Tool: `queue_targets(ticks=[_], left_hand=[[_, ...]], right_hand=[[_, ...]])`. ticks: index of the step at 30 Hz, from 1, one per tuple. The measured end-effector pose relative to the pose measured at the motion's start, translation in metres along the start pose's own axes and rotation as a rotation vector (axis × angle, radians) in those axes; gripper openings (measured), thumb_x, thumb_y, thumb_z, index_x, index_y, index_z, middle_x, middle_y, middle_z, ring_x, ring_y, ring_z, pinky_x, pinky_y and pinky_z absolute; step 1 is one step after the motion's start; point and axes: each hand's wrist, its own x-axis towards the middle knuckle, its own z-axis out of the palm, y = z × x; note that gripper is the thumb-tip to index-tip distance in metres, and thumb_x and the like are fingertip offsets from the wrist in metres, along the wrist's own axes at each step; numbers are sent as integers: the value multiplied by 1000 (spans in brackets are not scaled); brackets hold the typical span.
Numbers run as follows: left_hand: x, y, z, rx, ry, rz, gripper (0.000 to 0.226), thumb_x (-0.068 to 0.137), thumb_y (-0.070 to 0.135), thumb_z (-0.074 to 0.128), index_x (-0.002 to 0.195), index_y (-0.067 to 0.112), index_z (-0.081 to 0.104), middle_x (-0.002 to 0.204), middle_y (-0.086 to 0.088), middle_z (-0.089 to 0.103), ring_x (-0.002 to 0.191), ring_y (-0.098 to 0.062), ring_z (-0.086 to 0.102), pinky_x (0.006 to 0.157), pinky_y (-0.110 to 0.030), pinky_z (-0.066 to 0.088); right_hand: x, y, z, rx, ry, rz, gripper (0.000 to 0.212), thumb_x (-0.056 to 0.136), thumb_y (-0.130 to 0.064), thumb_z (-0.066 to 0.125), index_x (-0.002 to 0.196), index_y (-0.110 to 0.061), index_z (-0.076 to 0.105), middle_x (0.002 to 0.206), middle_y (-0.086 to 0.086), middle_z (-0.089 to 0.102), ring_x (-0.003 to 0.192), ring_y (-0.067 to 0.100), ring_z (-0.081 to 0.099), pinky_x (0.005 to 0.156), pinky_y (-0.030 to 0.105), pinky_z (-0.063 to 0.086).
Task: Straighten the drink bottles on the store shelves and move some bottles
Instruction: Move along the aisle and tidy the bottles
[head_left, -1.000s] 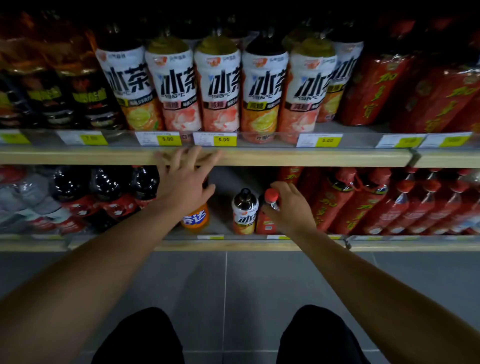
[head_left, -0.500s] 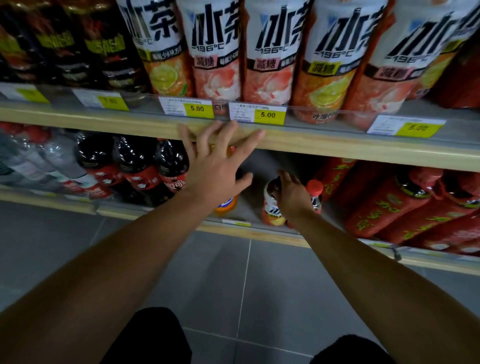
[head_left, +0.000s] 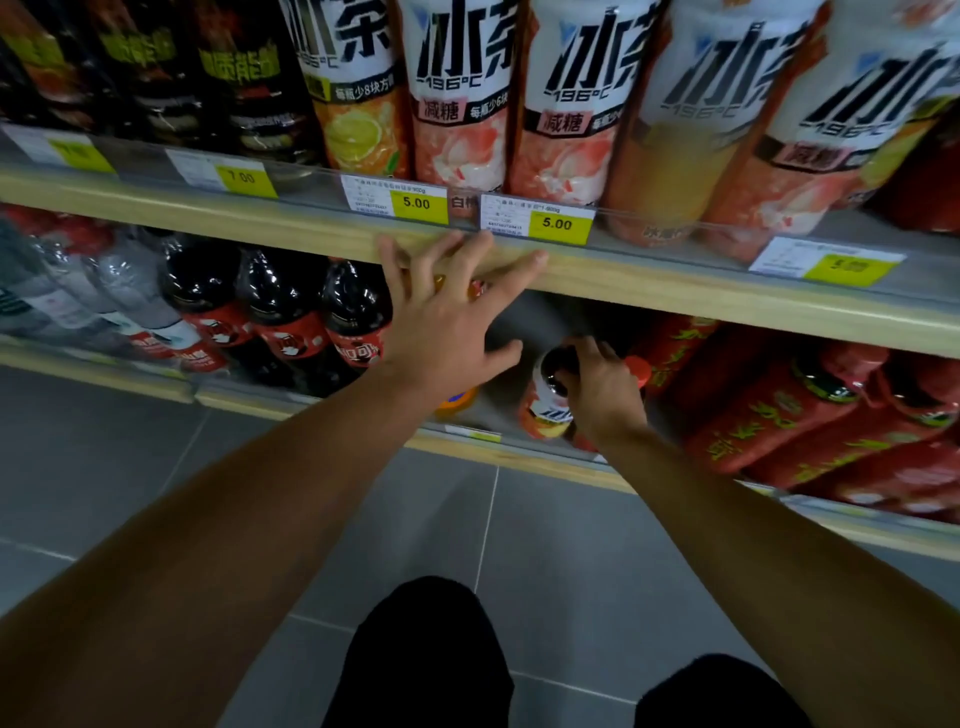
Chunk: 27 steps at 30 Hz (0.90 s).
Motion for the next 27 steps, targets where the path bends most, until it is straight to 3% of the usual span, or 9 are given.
queue_targets(ticks=[5, 8, 12, 15, 18, 22, 27], left_hand=[[4, 0, -24, -43, -172, -20, 84, 73, 65, 60, 150, 48, 30, 146, -7, 39, 134, -38, 33, 107, -78, 10], [7, 1, -38, -57, -251, -15, 87, 74, 64, 65, 150, 48, 26, 147, -7, 38, 133, -39, 32, 108, -77, 10], [14, 12, -48, -60, -309, -58, 88, 76, 65, 65, 151, 48, 21, 150, -10, 33, 134, -40, 27, 110, -74, 12], [20, 43, -66, -106, -330, -92, 87, 83, 63, 59, 153, 48, 10, 156, -12, 23, 139, -43, 24, 113, -70, 12], [36, 94, -77, -209, -332, -51, 81, 87, 63, 54, 152, 49, 8, 158, -7, 19, 143, -41, 20, 115, -68, 11], [59, 154, -79, -283, -405, 24, 74, 89, 63, 52, 152, 46, 16, 158, -1, 18, 145, -35, 12, 116, -67, 9], [68, 193, -70, -226, -447, 24, 76, 86, 66, 55, 151, 48, 19, 153, -5, 19, 142, -40, 17, 110, -75, 13]], right_hand=[[-39, -10, -52, 112, 131, 32, 34, 94, -14, 60, 127, -17, 54, 122, 12, 62, 105, 34, 62, 88, 41, 53], [-65, -10, -89, 148, 151, 76, 32, 93, -17, 62, 124, -19, 56, 113, 10, 67, 102, 31, 63, 87, 43, 54], [-92, 6, -140, 107, 205, 94, 33, 94, -21, 63, 126, -21, 57, 115, 9, 68, 102, 29, 64, 87, 37, 54], [-111, 15, -178, 71, 249, 91, 36, 95, -19, 62, 130, -18, 56, 117, 14, 67, 103, 31, 64, 86, 32, 50], [-122, 28, -219, 23, 309, 50, 36, 93, -19, 63, 129, -17, 58, 117, 17, 67, 105, 35, 63, 86, 36, 49], [-133, 45, -269, -32, 401, 3, 37, 93, -19, 63, 130, -18, 57, 116, 17, 66, 106, 36, 62, 85, 39, 52], [-144, 60, -321, -11, 541, -72, 37, 93, -14, 63, 130, -15, 59, 119, 11, 66, 109, 28, 62, 88, 28, 48]])
